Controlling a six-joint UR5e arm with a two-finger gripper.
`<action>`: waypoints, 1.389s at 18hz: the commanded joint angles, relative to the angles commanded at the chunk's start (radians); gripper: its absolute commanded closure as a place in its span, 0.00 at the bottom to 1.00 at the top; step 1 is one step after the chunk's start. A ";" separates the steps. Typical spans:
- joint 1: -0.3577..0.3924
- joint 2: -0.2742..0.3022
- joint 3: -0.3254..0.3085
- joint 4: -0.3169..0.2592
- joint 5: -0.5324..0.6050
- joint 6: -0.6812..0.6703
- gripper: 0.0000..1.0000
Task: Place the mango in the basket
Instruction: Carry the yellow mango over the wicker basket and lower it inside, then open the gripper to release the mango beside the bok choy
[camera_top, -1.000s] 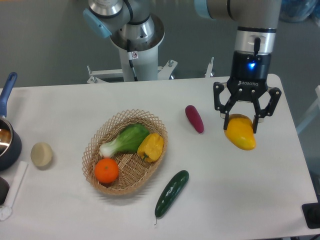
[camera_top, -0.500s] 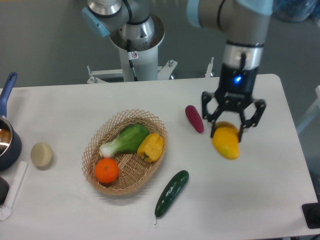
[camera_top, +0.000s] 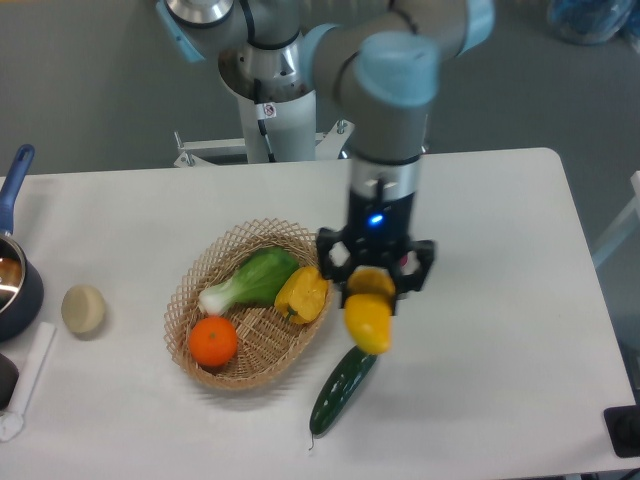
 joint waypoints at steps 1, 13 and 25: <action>-0.023 0.002 -0.017 0.000 0.023 -0.002 0.53; -0.197 0.037 -0.166 -0.009 0.091 -0.086 0.53; -0.233 0.026 -0.206 -0.038 0.095 -0.121 0.50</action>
